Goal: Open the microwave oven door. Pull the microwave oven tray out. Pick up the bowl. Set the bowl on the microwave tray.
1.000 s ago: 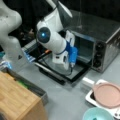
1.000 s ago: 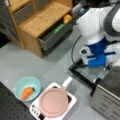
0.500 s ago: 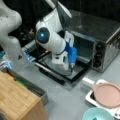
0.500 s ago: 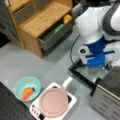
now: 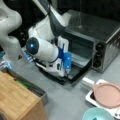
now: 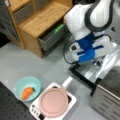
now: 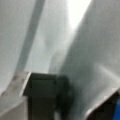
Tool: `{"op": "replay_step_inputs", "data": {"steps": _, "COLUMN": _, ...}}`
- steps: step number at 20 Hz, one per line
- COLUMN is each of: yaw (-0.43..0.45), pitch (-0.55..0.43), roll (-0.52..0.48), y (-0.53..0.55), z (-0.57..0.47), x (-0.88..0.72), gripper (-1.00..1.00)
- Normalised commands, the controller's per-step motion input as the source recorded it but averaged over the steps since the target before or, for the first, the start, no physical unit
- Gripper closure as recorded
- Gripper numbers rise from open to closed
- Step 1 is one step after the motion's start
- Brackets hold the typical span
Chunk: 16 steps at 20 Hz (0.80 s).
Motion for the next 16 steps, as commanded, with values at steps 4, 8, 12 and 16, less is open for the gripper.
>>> {"op": "replay_step_inputs", "data": {"steps": 4, "yaw": 0.192, "pitch": 0.051, "roll": -0.177, "y": -0.35, "z": 0.06, "x": 0.37, "gripper": 1.00}}
{"op": "replay_step_inputs", "data": {"steps": 8, "yaw": 0.172, "pitch": 0.066, "roll": -0.177, "y": -0.37, "z": 0.13, "x": 0.37, "gripper": 1.00}}
{"op": "replay_step_inputs", "data": {"steps": 12, "yaw": 0.150, "pitch": 0.061, "roll": -0.205, "y": -0.34, "z": 0.17, "x": 0.36, "gripper": 1.00}}
{"op": "replay_step_inputs", "data": {"steps": 16, "yaw": 0.125, "pitch": 0.043, "roll": -0.210, "y": -0.26, "z": 0.16, "x": 0.35, "gripper": 1.00}}
